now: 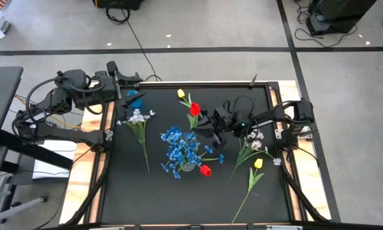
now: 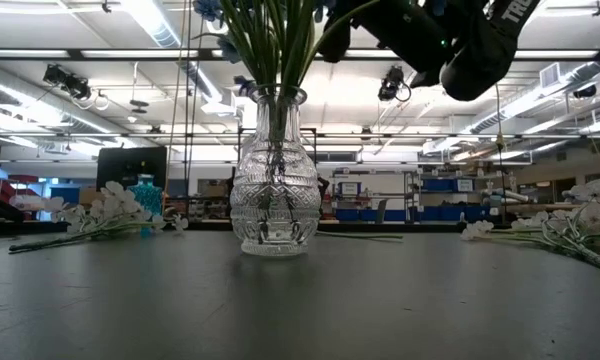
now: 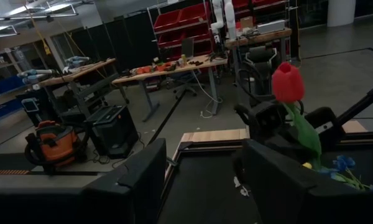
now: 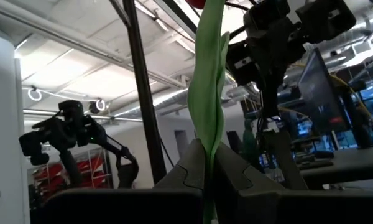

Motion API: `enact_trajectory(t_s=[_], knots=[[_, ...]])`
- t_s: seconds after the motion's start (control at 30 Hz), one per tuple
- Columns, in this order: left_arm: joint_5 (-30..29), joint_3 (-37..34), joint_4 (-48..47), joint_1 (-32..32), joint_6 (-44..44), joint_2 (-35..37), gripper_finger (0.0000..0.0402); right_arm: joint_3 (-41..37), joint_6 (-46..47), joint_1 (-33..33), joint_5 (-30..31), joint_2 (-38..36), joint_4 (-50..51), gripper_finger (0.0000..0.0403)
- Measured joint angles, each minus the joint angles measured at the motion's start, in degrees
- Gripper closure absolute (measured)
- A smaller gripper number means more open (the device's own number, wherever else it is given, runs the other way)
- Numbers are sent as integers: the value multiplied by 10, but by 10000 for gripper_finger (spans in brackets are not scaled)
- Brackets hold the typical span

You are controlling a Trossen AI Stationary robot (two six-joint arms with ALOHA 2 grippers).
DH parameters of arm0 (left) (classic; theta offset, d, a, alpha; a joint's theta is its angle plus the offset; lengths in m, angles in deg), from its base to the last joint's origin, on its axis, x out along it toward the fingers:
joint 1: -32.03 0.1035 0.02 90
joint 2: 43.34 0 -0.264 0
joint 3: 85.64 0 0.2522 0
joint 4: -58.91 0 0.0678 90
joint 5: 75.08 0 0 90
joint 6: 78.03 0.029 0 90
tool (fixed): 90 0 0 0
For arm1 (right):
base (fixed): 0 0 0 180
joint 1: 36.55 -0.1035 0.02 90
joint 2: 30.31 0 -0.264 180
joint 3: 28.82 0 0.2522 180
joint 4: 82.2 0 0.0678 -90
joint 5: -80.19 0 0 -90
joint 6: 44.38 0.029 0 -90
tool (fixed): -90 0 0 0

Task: Sort flowers into vase by color
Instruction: Put the red flower into the transparent vase

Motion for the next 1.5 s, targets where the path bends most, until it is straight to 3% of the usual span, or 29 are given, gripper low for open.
enact_trajectory(t_s=[0.27, 0.6, 0.93, 1.23, 1.5], knots=[[0, 0, 0, 0, 0, 0, 186, 0, 0, 0, -9, -5, 0, 387], [0, 0, 0, 0, 0, 0, 186, 0, -53, -3, -89, 0, 38, 386], [0, 0, 0, 0, 0, 0, 186, 0, -87, -4, -128, 0, 111, 385], [0, 0, 0, 0, 0, 0, 186, 0, -85, -6, -128, 0, 108, 379], [0, 0, 0, 0, 0, 0, 186, 0, -28, -5, -122, 0, 90, 339]])
